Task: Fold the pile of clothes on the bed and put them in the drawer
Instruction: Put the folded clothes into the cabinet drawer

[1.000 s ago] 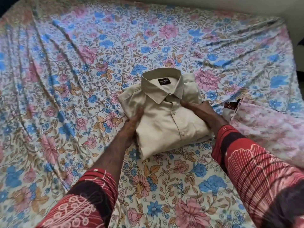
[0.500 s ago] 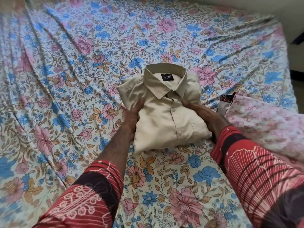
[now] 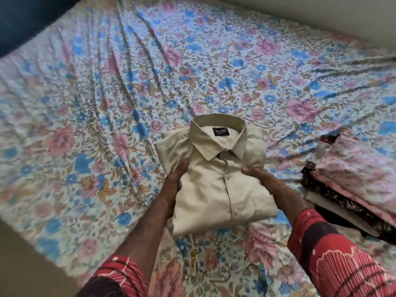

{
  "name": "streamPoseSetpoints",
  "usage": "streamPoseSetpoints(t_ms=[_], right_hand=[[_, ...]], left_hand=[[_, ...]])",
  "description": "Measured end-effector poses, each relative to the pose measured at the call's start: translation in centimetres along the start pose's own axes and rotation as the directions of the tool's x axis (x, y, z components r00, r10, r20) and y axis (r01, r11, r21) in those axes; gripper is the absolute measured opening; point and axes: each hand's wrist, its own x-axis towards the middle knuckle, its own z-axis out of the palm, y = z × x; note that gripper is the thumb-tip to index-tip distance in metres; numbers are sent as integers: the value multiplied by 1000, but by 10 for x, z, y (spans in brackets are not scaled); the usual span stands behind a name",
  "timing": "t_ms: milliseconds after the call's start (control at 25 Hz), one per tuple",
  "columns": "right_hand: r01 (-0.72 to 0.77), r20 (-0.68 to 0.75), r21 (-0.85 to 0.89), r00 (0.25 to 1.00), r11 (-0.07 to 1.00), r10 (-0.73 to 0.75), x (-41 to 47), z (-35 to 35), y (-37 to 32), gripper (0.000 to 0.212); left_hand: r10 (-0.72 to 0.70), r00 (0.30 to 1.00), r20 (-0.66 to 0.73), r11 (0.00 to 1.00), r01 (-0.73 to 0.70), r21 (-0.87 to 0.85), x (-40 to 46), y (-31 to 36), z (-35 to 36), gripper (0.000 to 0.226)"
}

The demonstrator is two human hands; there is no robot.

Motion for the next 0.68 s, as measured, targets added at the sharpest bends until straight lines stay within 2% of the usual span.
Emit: streamPoseSetpoints(t_ms=[160,320,520,600,680], right_hand=[[-8,131,-136,991,991,26,-19,86,5,45],[58,274,-307,961,950,29,-52,189,9,37],[257,518,-496,854,829,45,-106,328,47,40],[306,596,-530,798,791,91,-135,378,67,24],[343,667,-591,717,730,203,-169,428,99,29]], left_hand=[[69,981,-184,995,-82,-64,-100,23,-57,52],[142,936,-321,968,-199,-152,-207,31,-112,48],[259,787,-560,881,-430,-197,-348,7,-192,66],[264,726,-635,835,-502,-226,-411,-10,-207,64],[246,634,-733,776,-582,-243,-479,-43,-219,60]])
